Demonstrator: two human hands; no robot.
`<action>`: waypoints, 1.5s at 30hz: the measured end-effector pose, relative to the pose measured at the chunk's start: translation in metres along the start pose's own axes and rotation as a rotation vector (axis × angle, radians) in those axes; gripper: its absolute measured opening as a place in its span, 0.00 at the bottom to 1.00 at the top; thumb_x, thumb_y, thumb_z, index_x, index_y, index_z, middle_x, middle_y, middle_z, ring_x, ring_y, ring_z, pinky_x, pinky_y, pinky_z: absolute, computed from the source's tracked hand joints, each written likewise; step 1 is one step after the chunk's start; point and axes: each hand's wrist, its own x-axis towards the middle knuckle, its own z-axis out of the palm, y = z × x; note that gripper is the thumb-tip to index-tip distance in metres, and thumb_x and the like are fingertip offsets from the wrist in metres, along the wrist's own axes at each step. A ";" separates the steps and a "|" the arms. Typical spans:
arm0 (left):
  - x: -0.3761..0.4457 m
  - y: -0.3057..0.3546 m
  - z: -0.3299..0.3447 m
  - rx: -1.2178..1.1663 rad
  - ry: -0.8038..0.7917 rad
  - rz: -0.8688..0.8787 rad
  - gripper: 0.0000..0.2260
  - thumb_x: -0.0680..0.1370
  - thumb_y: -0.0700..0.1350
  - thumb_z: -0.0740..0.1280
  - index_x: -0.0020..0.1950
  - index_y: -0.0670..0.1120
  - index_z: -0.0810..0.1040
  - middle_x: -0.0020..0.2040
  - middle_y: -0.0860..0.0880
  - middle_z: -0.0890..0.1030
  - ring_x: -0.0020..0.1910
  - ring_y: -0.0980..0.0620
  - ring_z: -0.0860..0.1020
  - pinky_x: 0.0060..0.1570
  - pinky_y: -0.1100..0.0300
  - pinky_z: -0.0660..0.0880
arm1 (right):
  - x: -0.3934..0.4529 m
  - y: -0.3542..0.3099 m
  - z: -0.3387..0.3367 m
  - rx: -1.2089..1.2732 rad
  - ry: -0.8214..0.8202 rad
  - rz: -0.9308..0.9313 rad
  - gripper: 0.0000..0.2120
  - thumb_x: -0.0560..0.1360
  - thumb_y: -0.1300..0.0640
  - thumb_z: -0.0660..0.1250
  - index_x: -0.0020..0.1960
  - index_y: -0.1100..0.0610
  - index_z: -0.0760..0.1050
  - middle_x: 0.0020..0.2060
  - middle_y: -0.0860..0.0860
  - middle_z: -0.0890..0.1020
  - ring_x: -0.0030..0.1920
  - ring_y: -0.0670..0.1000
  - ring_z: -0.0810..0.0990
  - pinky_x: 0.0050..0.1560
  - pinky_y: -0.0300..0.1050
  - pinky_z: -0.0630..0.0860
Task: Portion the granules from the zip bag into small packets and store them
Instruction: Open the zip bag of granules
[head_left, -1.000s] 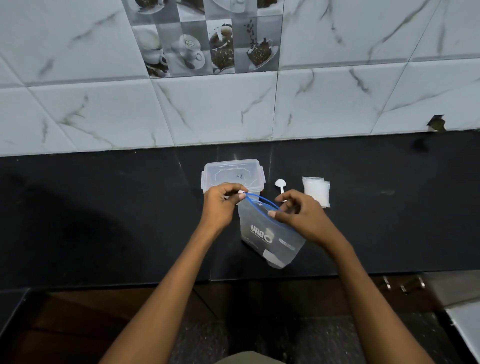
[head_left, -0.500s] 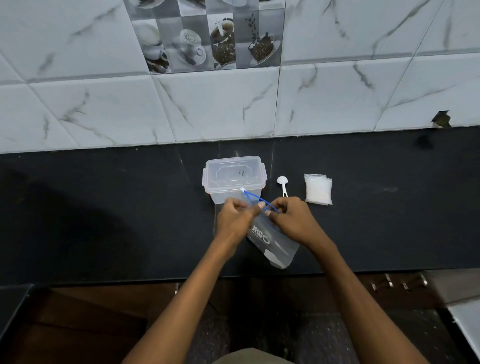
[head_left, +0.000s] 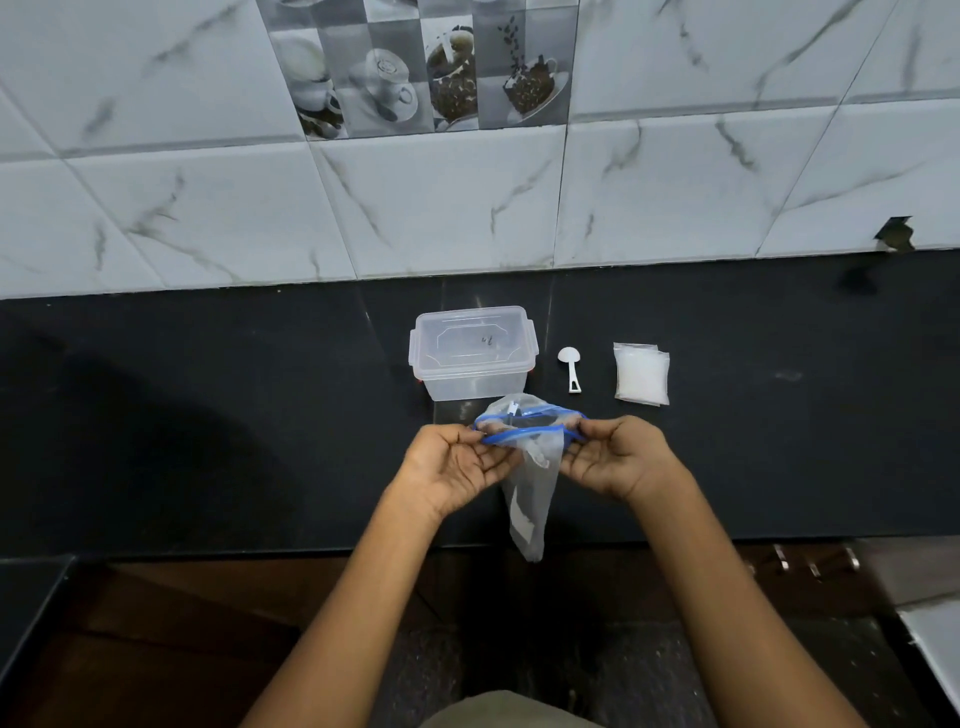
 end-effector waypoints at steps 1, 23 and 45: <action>0.002 -0.004 -0.001 -0.040 -0.007 -0.016 0.14 0.74 0.32 0.55 0.51 0.31 0.78 0.49 0.36 0.82 0.41 0.37 0.86 0.46 0.43 0.83 | 0.003 0.004 -0.001 0.051 -0.003 0.002 0.11 0.80 0.68 0.54 0.45 0.67 0.74 0.38 0.56 0.76 0.49 0.51 0.76 0.74 0.53 0.69; 0.017 -0.031 -0.002 0.132 -0.013 0.107 0.12 0.69 0.36 0.61 0.51 0.37 0.76 0.46 0.38 0.79 0.39 0.43 0.79 0.38 0.54 0.80 | 0.014 0.036 -0.013 -0.054 0.209 -0.081 0.18 0.61 0.61 0.59 0.49 0.52 0.78 0.53 0.50 0.80 0.53 0.53 0.81 0.61 0.63 0.78; 0.019 -0.024 0.000 0.756 0.292 0.117 0.07 0.71 0.46 0.64 0.42 0.47 0.82 0.38 0.46 0.82 0.38 0.47 0.79 0.46 0.50 0.79 | 0.011 0.028 -0.029 -0.696 -0.135 -0.015 0.11 0.76 0.61 0.64 0.48 0.65 0.85 0.46 0.61 0.85 0.42 0.57 0.85 0.48 0.49 0.81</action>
